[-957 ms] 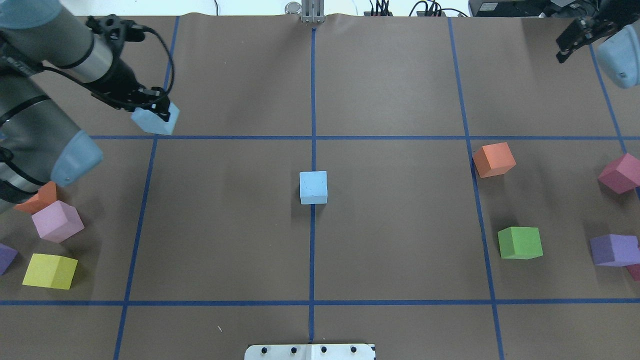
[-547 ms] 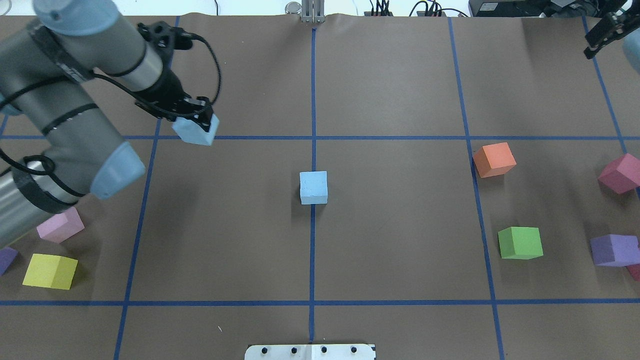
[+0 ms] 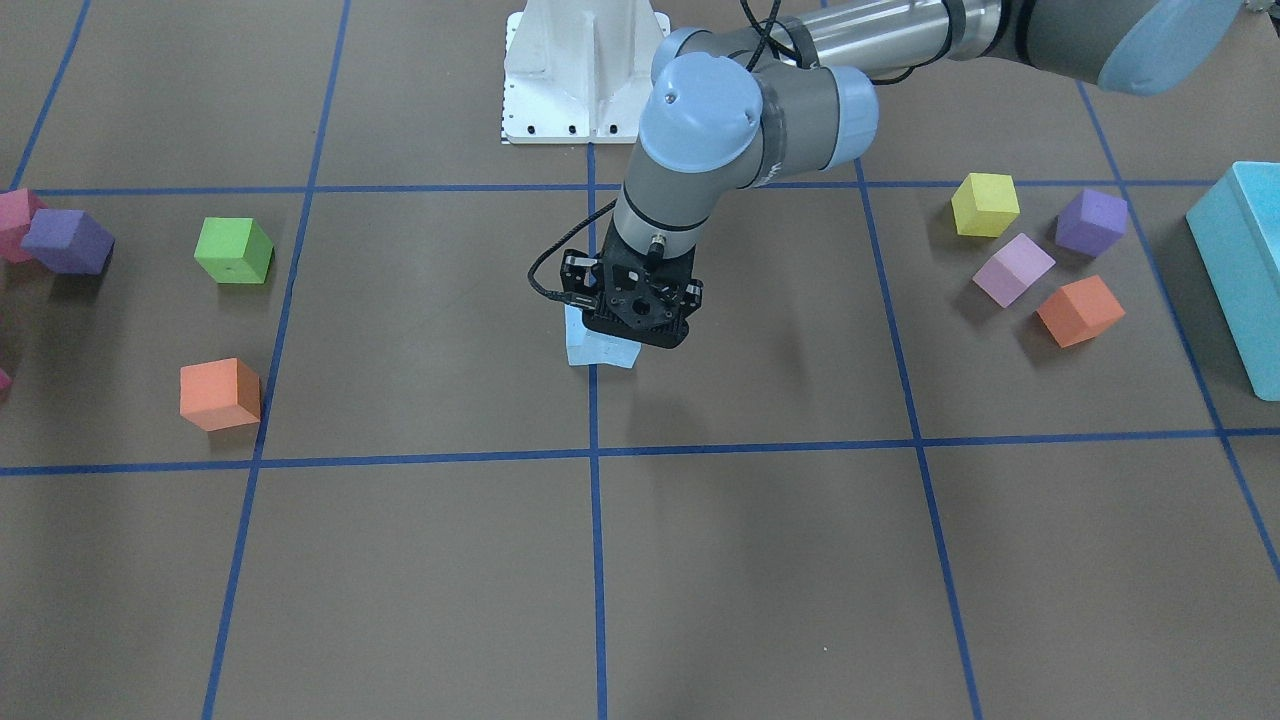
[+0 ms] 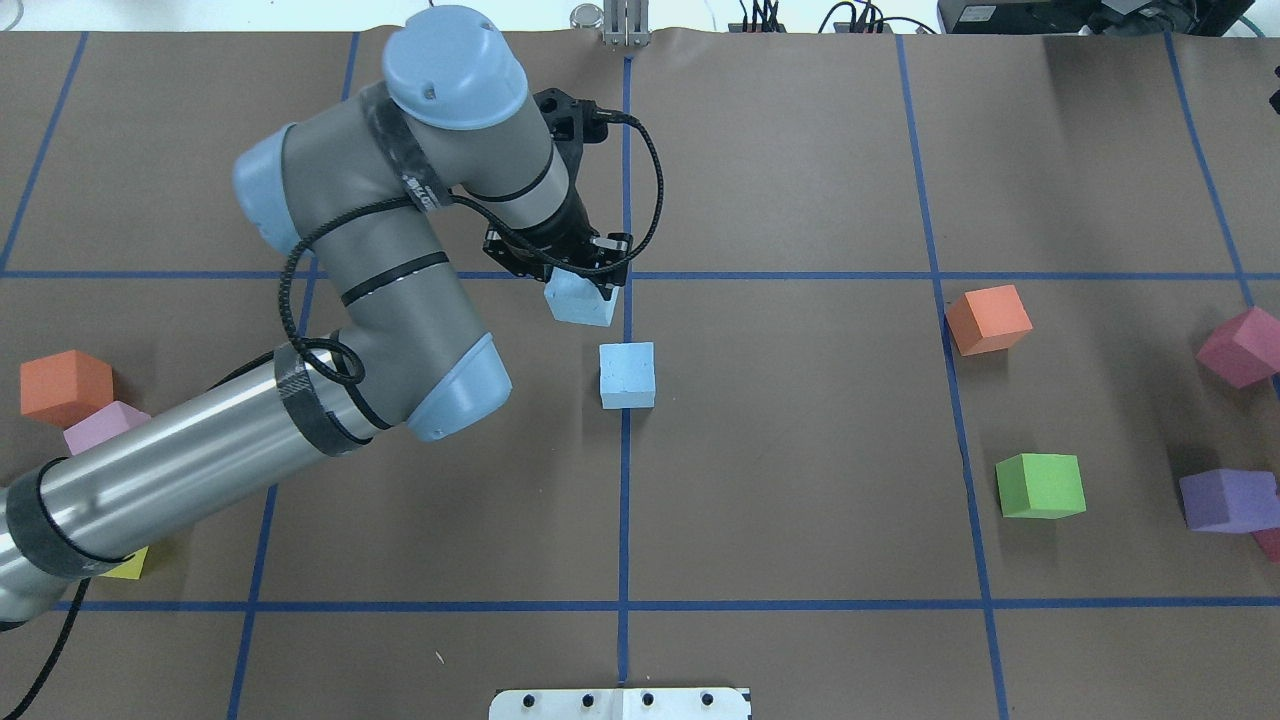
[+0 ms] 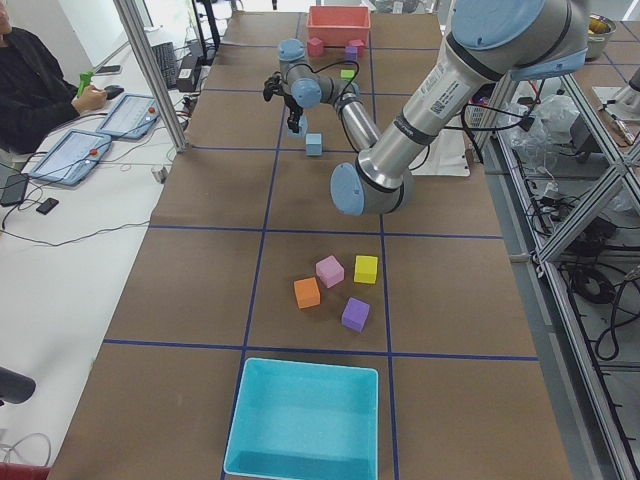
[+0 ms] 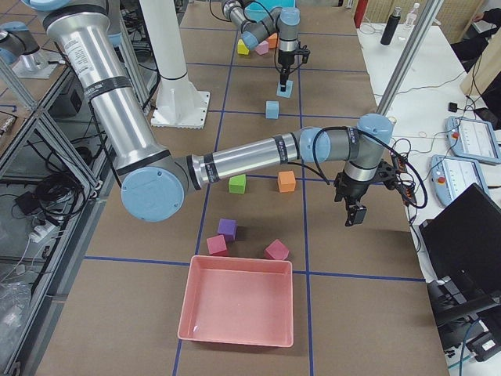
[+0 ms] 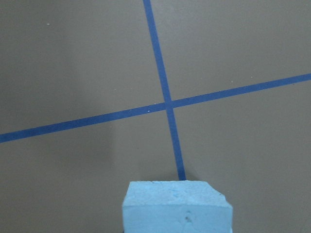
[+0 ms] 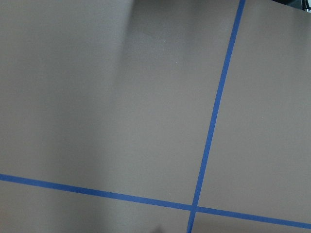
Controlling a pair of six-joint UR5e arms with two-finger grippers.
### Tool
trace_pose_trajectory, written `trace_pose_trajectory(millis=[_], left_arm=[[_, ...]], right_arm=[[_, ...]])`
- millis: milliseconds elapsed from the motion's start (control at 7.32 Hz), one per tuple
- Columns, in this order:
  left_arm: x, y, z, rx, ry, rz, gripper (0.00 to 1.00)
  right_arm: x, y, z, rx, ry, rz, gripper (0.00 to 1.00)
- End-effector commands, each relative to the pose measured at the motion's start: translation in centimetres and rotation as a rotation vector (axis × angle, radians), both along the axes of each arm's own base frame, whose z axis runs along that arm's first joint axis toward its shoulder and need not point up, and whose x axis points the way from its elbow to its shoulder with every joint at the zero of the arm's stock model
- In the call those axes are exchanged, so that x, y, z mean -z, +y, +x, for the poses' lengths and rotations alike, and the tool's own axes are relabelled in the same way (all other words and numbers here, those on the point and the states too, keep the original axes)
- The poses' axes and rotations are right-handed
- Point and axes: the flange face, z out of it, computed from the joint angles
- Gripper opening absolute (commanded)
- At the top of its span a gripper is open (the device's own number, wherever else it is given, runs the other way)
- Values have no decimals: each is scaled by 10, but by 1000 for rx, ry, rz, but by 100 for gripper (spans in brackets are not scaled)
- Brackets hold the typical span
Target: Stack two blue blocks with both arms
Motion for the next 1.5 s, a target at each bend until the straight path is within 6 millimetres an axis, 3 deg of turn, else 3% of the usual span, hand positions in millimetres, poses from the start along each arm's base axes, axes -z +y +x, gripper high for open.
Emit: trace_pose_trajectory(millis=[0, 137, 820, 957, 1093, 1366], left_arm=[[-4, 26, 34, 3, -20, -5, 49], [-5, 33, 40, -6, -24, -11, 49], [-13, 33, 39, 9, -38, -26, 50], [-14, 33, 39, 9, -38, -26, 55], [-14, 33, 38, 8, -36, -23, 77], [-10, 35, 36, 3, -26, -16, 96]], right_arm=[[-1, 1, 1, -2, 0, -3, 100], [-1, 1, 1, -2, 1, -3, 100], [2, 2, 1, -10, -1, 0, 100], [2, 2, 1, -10, -1, -1, 100], [2, 2, 1, -10, -1, -1, 100], [-1, 1, 0, -5, 0, -5, 100]])
